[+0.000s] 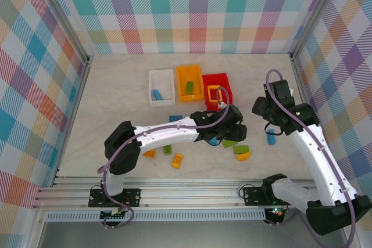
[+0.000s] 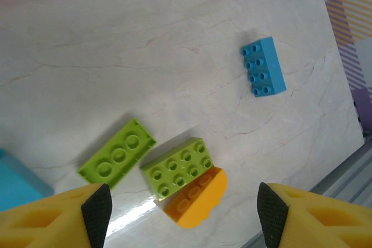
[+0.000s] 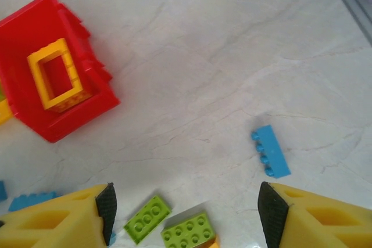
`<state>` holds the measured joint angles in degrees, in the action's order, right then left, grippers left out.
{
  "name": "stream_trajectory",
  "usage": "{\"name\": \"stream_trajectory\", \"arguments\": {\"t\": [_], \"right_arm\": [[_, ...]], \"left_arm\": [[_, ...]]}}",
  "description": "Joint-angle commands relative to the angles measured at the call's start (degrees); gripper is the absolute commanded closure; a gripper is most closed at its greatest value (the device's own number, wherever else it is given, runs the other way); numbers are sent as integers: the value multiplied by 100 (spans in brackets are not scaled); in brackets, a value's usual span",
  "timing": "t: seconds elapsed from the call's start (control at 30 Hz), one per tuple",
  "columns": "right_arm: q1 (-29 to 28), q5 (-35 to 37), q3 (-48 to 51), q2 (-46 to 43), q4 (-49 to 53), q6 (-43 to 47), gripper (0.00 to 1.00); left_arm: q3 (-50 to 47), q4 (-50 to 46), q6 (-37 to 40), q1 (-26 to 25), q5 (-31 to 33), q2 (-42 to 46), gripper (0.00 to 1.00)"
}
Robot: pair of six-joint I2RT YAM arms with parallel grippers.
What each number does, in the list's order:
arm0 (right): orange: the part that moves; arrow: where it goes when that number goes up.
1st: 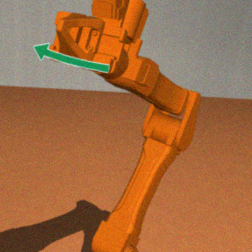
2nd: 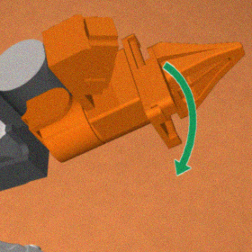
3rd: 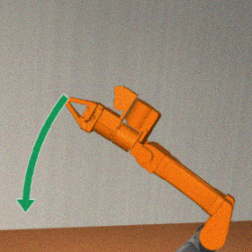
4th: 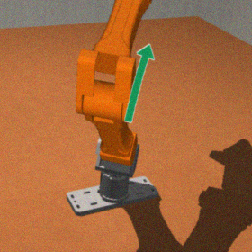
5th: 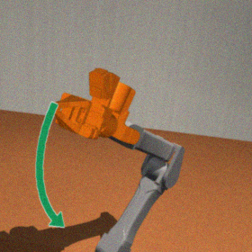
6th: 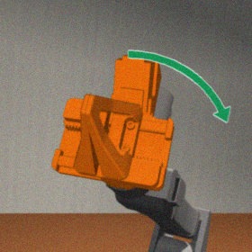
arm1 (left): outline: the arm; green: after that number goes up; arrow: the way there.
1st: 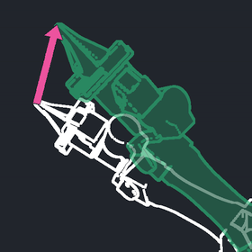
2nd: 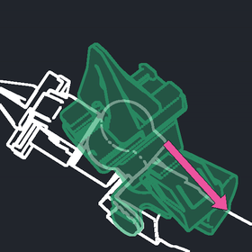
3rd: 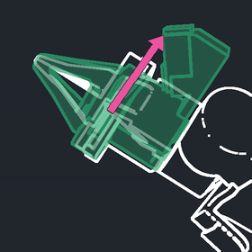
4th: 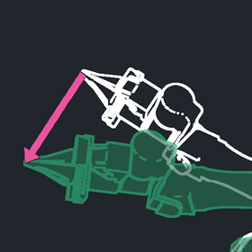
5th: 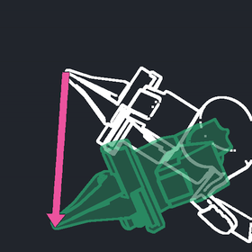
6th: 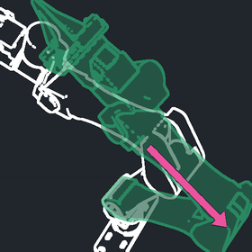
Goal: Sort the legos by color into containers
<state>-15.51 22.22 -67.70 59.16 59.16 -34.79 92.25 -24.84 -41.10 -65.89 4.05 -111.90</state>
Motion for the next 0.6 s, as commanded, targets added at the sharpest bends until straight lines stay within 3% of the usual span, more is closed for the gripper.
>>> {"name": "stream_trajectory", "arguments": {"t": [0.0, 0.23, 0.33, 0.57], "right_arm": [[453, -474, 382, -1, 75, -179, 33], [479, -1253, 670, 284, -110, -53, 40], [413, -1700, 1191, 352, -236, -371, 42], [215, -1807, 2188, 423, -815, -1455, 41]], "left_arm": [[116, -78, -79, -37, 142, 77, 31], [-809, 14, -598, -39, 789, 850, 30], [-1176, -19, -782, -40, 1108, 1216, 30], [-1711, 150, -671, -39, 1835, 2090, 29]]}}
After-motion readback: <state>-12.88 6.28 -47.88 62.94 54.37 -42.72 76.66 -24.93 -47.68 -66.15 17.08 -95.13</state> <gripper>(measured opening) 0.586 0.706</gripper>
